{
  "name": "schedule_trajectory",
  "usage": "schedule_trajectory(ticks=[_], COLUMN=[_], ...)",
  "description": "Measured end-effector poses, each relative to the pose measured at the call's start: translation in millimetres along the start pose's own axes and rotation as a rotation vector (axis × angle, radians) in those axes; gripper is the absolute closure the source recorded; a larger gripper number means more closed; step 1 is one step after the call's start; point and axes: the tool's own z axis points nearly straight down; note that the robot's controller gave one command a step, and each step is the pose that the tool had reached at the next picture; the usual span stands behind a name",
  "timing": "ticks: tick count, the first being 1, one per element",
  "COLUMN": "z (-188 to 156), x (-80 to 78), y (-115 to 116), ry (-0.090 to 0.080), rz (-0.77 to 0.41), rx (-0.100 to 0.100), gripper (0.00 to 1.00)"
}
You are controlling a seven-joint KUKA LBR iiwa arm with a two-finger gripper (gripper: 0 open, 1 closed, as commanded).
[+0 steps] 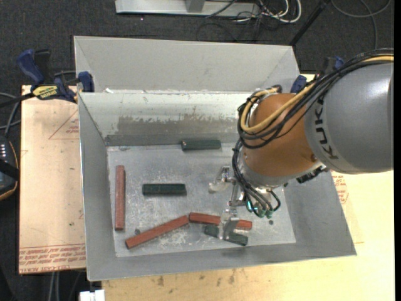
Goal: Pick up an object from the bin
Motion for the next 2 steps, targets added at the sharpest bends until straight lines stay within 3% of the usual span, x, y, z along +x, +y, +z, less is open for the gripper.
schedule_trajectory(ticks=[1,2], z=[-3.3,41.1], x=[-1.9,8.1], y=[-0.2,-8.0], ry=[-0.006,-0.015], rz=[0.002,0.173], rx=[0.000,-0.002], gripper=[0.00,0.00])
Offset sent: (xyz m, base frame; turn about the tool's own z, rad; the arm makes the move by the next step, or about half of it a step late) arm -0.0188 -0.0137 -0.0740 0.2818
